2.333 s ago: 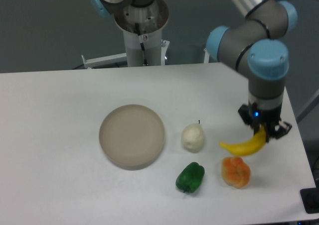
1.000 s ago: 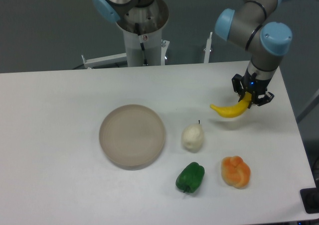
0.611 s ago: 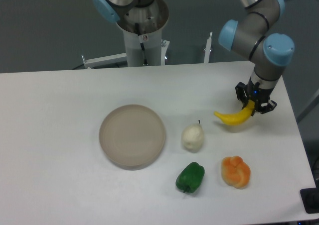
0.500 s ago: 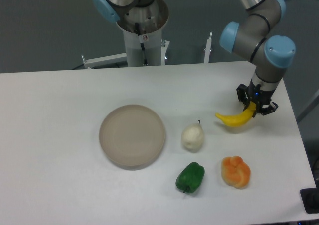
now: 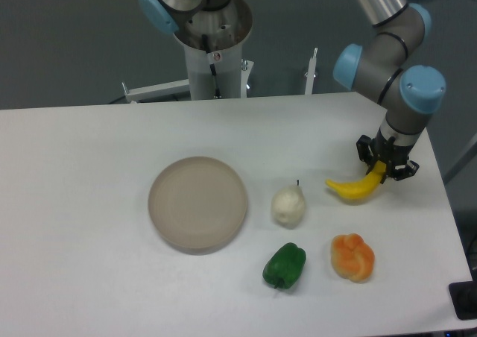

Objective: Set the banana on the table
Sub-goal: 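Lower the banana down onto the bare table surface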

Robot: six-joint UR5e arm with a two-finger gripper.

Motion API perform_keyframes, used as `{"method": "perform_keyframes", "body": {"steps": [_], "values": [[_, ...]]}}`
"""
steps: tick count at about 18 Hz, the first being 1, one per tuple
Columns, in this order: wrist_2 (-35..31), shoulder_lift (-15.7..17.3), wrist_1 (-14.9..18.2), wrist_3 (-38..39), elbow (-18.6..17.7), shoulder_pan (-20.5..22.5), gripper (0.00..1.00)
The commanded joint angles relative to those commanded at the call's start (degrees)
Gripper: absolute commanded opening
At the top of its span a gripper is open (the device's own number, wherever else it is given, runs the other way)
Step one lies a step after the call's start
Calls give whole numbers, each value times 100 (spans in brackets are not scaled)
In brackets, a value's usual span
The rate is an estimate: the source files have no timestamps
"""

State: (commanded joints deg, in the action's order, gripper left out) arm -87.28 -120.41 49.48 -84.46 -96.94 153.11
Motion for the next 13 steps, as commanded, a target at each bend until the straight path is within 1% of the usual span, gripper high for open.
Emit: {"method": "perform_keyframes", "body": {"steps": [4,8,13], "values": [[-26,-18,-9,-70,-17,0,34],[-61,-18,-26,-342,9,0,34],[-62,-35,-26,-352,0,-9,35]]}}
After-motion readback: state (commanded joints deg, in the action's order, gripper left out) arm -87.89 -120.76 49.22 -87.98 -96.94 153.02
